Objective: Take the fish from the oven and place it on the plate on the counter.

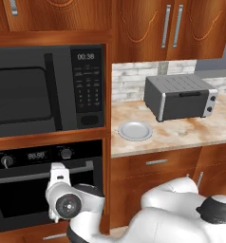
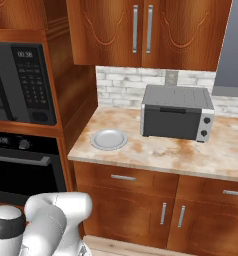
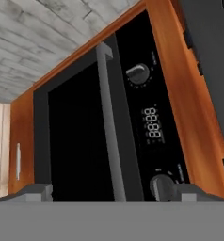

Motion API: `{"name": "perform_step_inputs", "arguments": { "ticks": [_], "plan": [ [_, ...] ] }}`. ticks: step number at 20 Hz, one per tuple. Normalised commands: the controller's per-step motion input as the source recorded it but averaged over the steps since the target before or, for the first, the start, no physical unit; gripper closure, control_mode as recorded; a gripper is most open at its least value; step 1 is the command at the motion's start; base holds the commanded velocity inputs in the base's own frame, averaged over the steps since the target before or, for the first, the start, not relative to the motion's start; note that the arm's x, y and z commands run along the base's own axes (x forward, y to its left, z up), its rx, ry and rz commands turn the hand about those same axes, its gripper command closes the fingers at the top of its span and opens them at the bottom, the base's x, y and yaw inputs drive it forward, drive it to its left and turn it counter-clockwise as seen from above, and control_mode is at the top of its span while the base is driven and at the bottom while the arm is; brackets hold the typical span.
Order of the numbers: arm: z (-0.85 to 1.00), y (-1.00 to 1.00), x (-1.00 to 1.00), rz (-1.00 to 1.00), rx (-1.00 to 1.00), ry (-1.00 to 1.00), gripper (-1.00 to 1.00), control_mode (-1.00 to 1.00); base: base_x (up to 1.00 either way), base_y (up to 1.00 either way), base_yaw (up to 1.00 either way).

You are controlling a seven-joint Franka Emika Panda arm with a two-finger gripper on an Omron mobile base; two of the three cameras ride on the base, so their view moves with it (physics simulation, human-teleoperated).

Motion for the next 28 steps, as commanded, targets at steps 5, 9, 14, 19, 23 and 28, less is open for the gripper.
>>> {"name": "perform_step_inputs", "arguments": {
  "ticks": [5, 9, 14, 19, 23, 28],
  "plan": [
    [-0.15, 0.03, 0.29, 0.0, -0.05, 0.02, -1.0, -1.0, 0.0, 0.0, 0.0],
    [0.06, 0.23, 0.06, -0.03, -0.15, 0.0, -1.0, -1.0, 0.0, 0.0, 0.0],
    [0.07, 0.12, -0.12, 0.0, -0.24, 0.0, -1.0, -1.0, 0.0, 0.0, 0.0],
    [-0.15, 0.0, 0.01, -0.01, -0.15, 0.0, -1.0, -1.0, 0.0, 0.0, 0.0],
    [-0.13, 0.0, 0.28, 0.0, -0.08, -0.06, -1.0, -1.0, 0.0, 0.0, 0.0],
    [-0.26, 0.0, 0.32, 0.0, -0.01, -0.09, -1.0, -1.0, 0.0, 0.0, 0.0]
  ]
}}
